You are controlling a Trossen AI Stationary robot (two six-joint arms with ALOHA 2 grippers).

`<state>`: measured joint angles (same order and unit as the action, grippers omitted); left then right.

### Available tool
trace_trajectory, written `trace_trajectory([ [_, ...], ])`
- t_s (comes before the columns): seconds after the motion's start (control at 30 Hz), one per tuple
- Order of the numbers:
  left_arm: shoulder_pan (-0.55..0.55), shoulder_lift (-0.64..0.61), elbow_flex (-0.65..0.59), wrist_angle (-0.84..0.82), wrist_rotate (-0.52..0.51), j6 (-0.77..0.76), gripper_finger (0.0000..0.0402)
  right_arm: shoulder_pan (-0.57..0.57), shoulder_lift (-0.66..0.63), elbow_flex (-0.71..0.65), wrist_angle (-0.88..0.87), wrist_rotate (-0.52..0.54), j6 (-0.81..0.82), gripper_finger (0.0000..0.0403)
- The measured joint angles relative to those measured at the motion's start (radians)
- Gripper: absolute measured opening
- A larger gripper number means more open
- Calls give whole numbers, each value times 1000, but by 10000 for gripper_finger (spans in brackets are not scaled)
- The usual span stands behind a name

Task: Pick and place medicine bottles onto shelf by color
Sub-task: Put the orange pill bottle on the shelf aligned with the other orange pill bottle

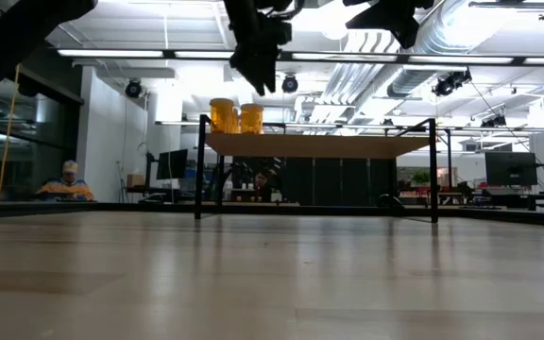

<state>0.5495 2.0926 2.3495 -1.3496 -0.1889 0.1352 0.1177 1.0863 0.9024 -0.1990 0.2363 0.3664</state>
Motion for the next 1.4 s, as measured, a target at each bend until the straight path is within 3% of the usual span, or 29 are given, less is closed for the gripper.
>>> trace_trajectory([
  [0.2, 1, -68, 6, 9, 21, 0, 280, 0, 0, 0, -4, 0, 0, 163],
  [0.3, 2, -93, 6, -8, 71, 0, 252, 0, 0, 0, -10, 0, -5, 163],
  [0.4, 14, -91, 3, -64, 140, -1, 183, 0, 0, 0, -24, 1, -6, 163],
  [0.53, 25, -80, -66, -51, 159, -24, 41, 0, 0, 0, -43, 3, -7, 163],
  [0.57, 29, -79, -89, -26, 159, -36, 22, 0, 0, 0, -48, 4, -7, 163],
  [0.8, 71, -78, -175, 0, 173, -75, 3, 0, 0, 0, -52, 4, -7, 163],
  [1.4, 76, -79, -178, -11, 152, -53, 0, 0, 0, 0, -53, 46, -8, 163],
])
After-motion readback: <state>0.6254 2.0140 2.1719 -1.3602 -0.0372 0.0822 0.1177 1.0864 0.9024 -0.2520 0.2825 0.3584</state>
